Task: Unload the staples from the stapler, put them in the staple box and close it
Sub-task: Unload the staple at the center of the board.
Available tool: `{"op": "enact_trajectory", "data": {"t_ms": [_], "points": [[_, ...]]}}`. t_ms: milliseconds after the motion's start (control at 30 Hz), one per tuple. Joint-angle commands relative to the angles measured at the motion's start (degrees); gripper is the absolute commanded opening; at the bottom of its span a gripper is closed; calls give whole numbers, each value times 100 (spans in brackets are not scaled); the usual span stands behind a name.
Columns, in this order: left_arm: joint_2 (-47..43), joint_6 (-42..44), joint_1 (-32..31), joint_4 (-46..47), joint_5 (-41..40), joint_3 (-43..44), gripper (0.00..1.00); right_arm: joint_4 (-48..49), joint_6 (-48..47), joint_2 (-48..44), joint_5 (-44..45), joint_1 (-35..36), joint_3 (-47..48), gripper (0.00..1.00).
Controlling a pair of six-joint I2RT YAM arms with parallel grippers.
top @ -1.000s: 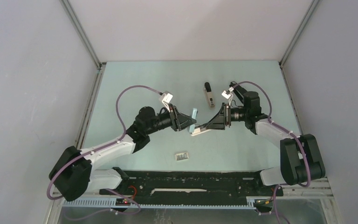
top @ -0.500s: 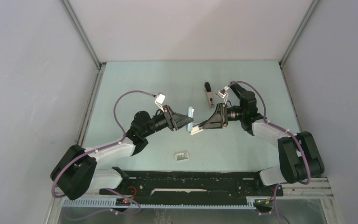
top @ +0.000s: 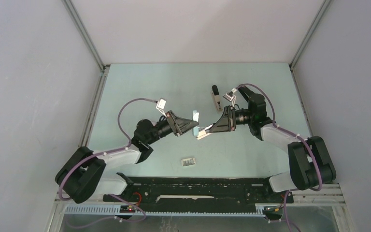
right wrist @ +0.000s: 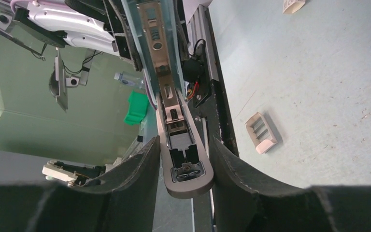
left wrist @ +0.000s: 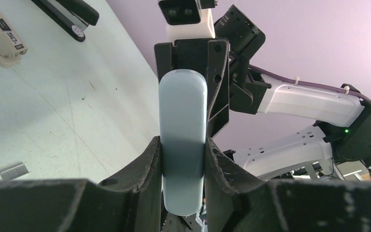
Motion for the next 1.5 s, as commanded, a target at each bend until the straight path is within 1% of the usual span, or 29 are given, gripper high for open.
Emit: {"op": "enact_trajectory", "data": {"t_ms": [0, 67, 200, 367, 467, 533, 600, 667, 867, 1033, 1167, 1300, 1400, 1467], "points": [[94, -416, 71, 771, -173, -215, 0, 124, 96, -74, 10, 44, -19, 44], [187, -655, 115, 920, -346, -320, 0, 63, 97, -31, 84, 52, -37, 36], [547, -1398, 192, 1525, -968, -634, 0, 107, 242, 167, 253, 100, -143, 26], [1513, -2505, 217, 2392, -1320, -699, 0, 376, 631, 600, 530, 181, -283, 20], [1992, -2955, 226, 2835, -1553, -664, 0, 368, 834, 864, 779, 179, -358, 19], [2166, -3154, 270, 2855, -1754, -645, 0, 307, 986, 948, 1054, 142, -450, 18], [2314, -3404, 307, 2856, -2041, -643, 0, 36, 1109, 988, 1412, 80, -513, 16], [2509, -3766, 330, 2860, -2315, -616, 0, 175, 1479, 1086, 1610, 12, -657, 15], [3190, -4402, 331, 2865, -2419, -257, 0, 463, 2166, 1510, 1670, -14, -742, 11], [3134, -4599, 334, 2852, -3195, -600, 0, 1128, 2733, 1445, 1689, -103, -1026, 10], [3151, -4844, 295, 2834, -3591, -757, 0, 1153, 2757, 1339, 1869, 13, -1155, 11], [3359, -5240, 75, 2814, -3931, -764, 0, 938, 2606, 1387, 2231, 146, -1263, 10], [3409, -5530, -135, 2812, -4432, -898, 0, 778, 2538, 1480, 2513, 142, -1362, 7], [3341, -5658, -317, 2740, -4856, -1002, 0, 872, 2620, 1567, 2622, 106, -1466, 6]]}}
